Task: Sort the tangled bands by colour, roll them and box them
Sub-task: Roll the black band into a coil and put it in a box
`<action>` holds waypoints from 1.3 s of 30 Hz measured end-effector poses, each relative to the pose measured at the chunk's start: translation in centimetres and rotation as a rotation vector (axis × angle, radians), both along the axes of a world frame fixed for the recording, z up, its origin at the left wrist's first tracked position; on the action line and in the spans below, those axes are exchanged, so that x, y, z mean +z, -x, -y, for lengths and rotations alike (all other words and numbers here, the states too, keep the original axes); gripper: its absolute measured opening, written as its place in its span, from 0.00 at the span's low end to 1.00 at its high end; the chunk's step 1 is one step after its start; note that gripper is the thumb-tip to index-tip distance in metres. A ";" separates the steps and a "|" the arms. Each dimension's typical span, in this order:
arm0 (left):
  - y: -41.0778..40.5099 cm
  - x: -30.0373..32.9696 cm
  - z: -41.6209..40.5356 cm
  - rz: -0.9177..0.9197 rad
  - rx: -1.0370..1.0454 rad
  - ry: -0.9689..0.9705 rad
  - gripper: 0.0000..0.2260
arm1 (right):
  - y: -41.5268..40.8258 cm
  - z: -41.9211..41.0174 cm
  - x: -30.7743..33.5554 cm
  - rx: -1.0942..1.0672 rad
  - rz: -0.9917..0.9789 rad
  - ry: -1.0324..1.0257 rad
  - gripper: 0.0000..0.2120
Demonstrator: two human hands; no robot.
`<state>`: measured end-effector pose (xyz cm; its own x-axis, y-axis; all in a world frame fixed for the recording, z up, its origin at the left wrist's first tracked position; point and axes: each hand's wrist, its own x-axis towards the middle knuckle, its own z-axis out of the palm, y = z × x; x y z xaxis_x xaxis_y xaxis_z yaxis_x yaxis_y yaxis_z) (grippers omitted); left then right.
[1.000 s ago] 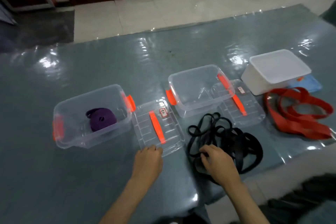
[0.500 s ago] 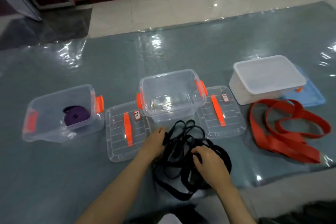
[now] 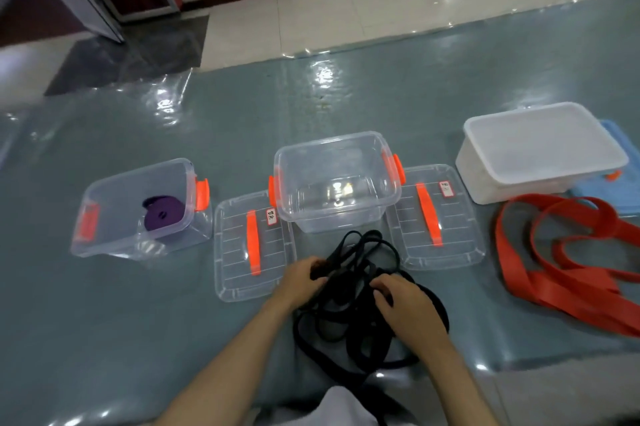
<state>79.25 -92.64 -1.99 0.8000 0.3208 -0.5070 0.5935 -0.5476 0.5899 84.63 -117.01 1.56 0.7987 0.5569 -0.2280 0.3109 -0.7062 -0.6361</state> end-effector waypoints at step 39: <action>3.9 10.7 -2.2 0.596 0.423 0.430 0.12 | -5.7 -9.2 -0.1 0.160 0.011 -0.184 0.24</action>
<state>75.34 -90.42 8.74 0.8284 0.5287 -0.1848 0.2214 -0.0061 0.9752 90.35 -107.76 1.50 0.6986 0.7082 -0.1022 0.4176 -0.5195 -0.7455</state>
